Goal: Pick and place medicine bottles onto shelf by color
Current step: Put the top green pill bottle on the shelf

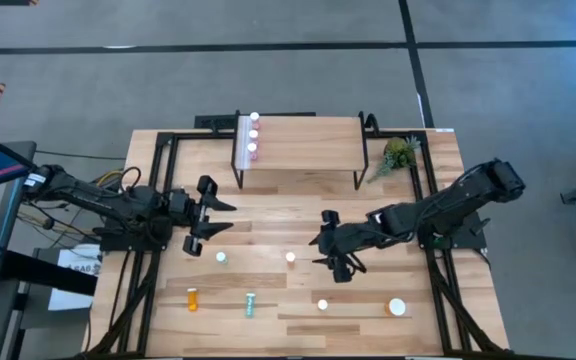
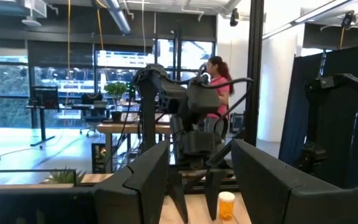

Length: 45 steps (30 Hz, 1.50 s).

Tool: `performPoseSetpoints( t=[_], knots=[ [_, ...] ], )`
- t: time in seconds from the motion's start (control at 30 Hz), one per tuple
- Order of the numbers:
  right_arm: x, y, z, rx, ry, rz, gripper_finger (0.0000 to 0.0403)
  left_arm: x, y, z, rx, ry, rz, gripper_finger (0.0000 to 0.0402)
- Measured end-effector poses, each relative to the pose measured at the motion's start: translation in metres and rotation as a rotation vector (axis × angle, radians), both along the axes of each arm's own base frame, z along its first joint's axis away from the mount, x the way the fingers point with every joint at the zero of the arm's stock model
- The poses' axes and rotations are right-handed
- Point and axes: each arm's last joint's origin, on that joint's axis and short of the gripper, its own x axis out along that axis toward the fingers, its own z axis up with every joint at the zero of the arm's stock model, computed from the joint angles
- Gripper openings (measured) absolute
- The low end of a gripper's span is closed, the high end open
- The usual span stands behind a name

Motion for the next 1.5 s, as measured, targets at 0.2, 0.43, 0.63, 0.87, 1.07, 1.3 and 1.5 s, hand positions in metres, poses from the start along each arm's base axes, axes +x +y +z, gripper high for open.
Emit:
performPoseSetpoints(
  t=[0.2,0.43,0.63,0.87,1.07,1.3,1.5],
  knots=[
    [0.010,-0.002,-0.015,0.022,0.041,0.020,0.0240,0.001,0.000,-0.002,0.001,0.020,0.012,0.0167],
    [0.015,0.000,-0.018,0.029,0.023,0.024,0.0240,0.002,0.000,-0.007,-0.006,0.074,0.019,0.0167],
    [0.015,0.000,-0.017,0.028,0.018,0.026,0.0240,0.002,0.000,-0.010,-0.010,0.101,0.014,0.0167],
    [0.005,-0.004,-0.013,-0.003,0.059,0.028,0.0240,0.003,-0.001,-0.005,-0.047,0.145,-0.023,0.0167],
    [0.001,-0.008,0.010,0.021,-0.064,0.002,0.0240,0.009,-0.002,0.006,-0.042,0.320,-0.003,0.0167],
    [0.009,-0.004,0.006,0.021,-0.098,0.019,0.0240,0.015,-0.010,-0.012,-0.072,0.489,-0.043,0.0167],
    [0.011,0.001,0.004,0.007,-0.109,0.048,0.0240,0.007,-0.011,-0.034,-0.219,0.748,-0.023,0.0167]
  ],
)
